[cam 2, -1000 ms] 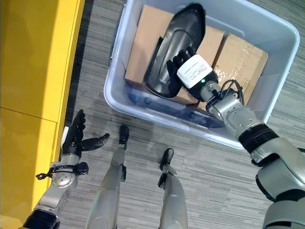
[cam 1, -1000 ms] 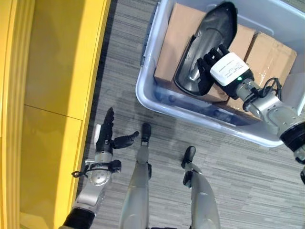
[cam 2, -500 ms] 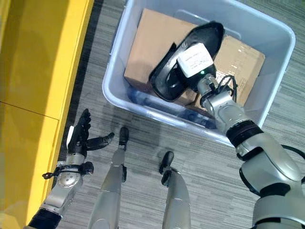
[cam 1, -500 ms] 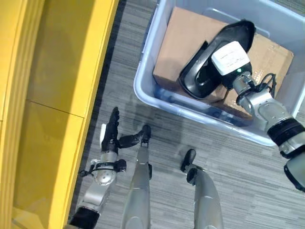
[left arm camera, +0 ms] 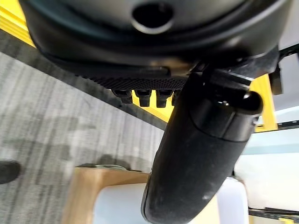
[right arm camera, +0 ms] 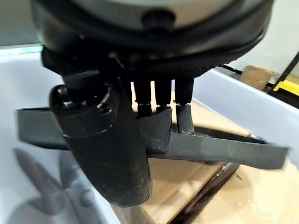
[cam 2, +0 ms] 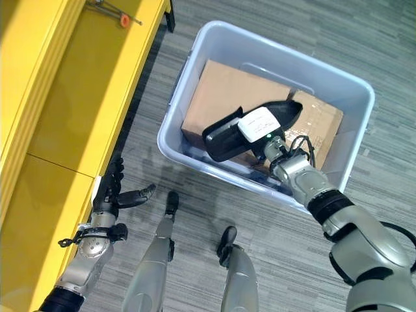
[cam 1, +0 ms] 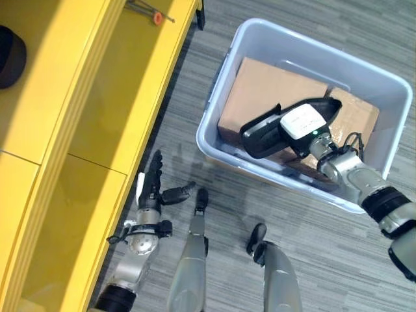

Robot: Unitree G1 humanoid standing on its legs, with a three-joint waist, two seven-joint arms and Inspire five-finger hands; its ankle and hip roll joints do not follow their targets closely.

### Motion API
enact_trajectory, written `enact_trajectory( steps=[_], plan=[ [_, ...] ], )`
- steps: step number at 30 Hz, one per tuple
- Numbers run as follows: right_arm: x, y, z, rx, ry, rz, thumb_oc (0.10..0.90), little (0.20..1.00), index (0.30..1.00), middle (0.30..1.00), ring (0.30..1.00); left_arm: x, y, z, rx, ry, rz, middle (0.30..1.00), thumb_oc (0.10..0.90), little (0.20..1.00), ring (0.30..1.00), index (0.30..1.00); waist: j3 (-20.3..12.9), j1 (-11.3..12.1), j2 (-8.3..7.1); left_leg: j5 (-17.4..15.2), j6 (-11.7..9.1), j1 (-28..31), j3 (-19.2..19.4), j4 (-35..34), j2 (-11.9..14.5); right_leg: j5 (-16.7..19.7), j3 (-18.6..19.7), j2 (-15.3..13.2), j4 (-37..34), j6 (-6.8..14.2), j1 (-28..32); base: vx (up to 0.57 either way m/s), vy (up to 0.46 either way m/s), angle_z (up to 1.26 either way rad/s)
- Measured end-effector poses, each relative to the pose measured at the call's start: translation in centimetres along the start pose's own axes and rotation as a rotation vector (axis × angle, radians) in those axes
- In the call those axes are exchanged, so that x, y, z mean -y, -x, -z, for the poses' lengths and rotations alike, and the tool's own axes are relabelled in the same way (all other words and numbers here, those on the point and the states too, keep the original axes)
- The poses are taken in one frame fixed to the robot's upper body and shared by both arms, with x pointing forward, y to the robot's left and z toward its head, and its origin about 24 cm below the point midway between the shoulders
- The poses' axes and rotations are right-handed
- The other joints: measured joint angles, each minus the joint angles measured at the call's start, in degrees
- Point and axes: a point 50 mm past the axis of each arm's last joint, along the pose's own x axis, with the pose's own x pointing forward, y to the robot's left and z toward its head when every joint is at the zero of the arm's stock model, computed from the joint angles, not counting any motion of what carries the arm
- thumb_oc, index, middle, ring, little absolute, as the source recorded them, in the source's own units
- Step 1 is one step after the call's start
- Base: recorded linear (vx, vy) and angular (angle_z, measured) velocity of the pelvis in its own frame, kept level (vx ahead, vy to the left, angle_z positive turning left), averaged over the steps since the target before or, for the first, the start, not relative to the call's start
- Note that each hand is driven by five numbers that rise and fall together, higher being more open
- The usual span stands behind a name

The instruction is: Move parts from the plastic box to the shelf.

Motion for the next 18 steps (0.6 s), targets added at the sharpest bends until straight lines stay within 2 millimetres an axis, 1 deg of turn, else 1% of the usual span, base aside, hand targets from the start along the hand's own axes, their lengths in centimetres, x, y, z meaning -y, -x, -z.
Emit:
enact_trajectory(
  steps=[2,4,5,6,7,8,10,12,14,16,18],
  plan=[
    [-0.3,0.6,-0.6,0.024,-0.026,0.008,0.400,0.300,0.300,0.300,0.300,-0.9,0.4,0.4,-0.018,-0.016,-0.016,1.000,0.900,1.000,1.000,1.000,-0.9,-0.9,-1.39,-0.8,0.2,2.3,0.4,0.0,0.1,0.6,0.2,0.3,-2.2,0.3,2.8,0.06,0.015,-0.14],
    [0.2,1.1,-0.2,0.035,-0.003,0.014,0.400,0.300,0.300,0.300,0.300,-1.1,0.3,0.5,-0.023,-0.026,-0.011,1.000,0.900,1.000,1.000,1.000,-0.9,-1.6,-1.52,-1.1,0.0,3.4,0.6,-0.1,0.2,1.3,0.2,0.4,-4.1,0.6,4.7,0.09,0.001,-0.07],
    [0.8,2.0,0.2,0.049,0.014,0.028,0.400,0.300,0.300,0.300,0.300,-1.3,0.3,0.5,-0.030,-0.030,-0.008,1.000,0.900,1.000,1.000,1.000,-1.0,-1.6,-1.58,-1.2,0.0,4.6,0.8,-0.5,0.2,2.4,0.3,0.9,-6.2,0.9,6.6,0.08,0.001,-0.10],
    [0.9,2.1,0.3,0.046,0.005,0.038,0.400,0.300,0.300,0.300,0.300,-1.5,0.3,0.6,-0.033,-0.036,-0.011,1.000,0.900,1.000,1.000,1.000,-1.1,-1.8,-1.73,-1.2,0.0,5.3,0.9,-0.6,0.3,2.8,0.3,1.0,-7.2,1.1,7.6,0.05,0.004,-0.12],
    [1.1,2.2,0.5,0.044,0.004,0.046,0.400,0.300,0.300,0.300,0.300,-1.8,0.3,0.5,-0.034,-0.046,-0.014,1.000,0.900,1.000,1.000,1.000,-1.4,-2.4,-2.07,-1.3,0.0,6.2,1.2,-0.7,0.2,3.2,0.4,0.9,-8.4,1.2,8.8,0.07,0.011,-0.05],
    [1.5,2.4,0.5,0.052,0.010,0.052,0.400,0.300,0.300,0.300,0.300,-2.0,0.2,0.5,-0.037,-0.049,-0.015,1.000,0.900,1.000,1.000,1.000,-1.4,-2.6,-2.05,-1.3,0.0,6.9,1.3,-0.7,0.2,3.8,0.4,1.1,-9.4,1.4,10.1,0.09,0.018,-0.07],
    [2.5,3.0,0.5,0.080,0.029,0.071,0.400,0.300,0.300,0.300,0.300,-2.4,0.2,0.5,-0.039,-0.052,-0.021,1.000,0.900,1.000,1.000,1.000,-1.5,-2.9,-2.13,-1.7,0.1,9.0,2.0,-0.8,0.2,5.1,0.3,1.0,-12.4,1.6,13.2,0.09,0.031,-0.10],
    [3.5,3.9,0.1,0.129,0.032,0.091,0.400,0.300,0.300,0.300,0.300,-3.0,0.2,0.4,-0.040,-0.062,-0.034,1.000,0.900,1.000,1.000,1.000,-1.8,-3.2,-2.17,-2.5,0.3,12.3,2.4,-1.6,-0.2,6.2,0.4,1.2,-16.1,2.1,17.6,0.07,0.026,-0.07],
    [4.4,4.4,-0.6,0.161,-0.007,0.140,0.400,0.300,0.300,0.300,0.300,-3.6,0.3,0.4,-0.035,-0.077,-0.056,1.000,0.900,1.000,1.000,1.000,-4.0,-4.1,-2.49,-3.6,0.4,13.4,2.7,-1.7,-0.5,7.0,0.6,1.1,-19.0,2.5,19.9,0.07,0.016,-0.04],
    [5.5,4.9,-1.2,0.200,-0.061,0.196,0.400,0.300,0.300,0.300,0.300,-4.1,0.4,0.4,-0.031,-0.094,-0.077,1.000,0.900,1.000,1.000,1.000,-6.4,-4.3,-2.81,-4.1,0.3,14.5,3.6,-1.8,-0.7,8.7,0.8,1.4,-22.5,2.7,22.1,0.05,0.007,-0.15],
    [5.8,4.9,-1.8,0.227,-0.102,0.213,0.400,0.300,0.300,0.300,0.300,-4.2,0.5,0.4,-0.022,-0.104,-0.078,1.000,0.900,1.000,1.000,1.000,-9.5,-4.9,-3.42,-4.1,0.2,15.3,3.9,-2.6,-0.9,9.9,0.8,1.6,-25.7,2.7,23.9,0.12,0.033,-0.09]
  ],
)
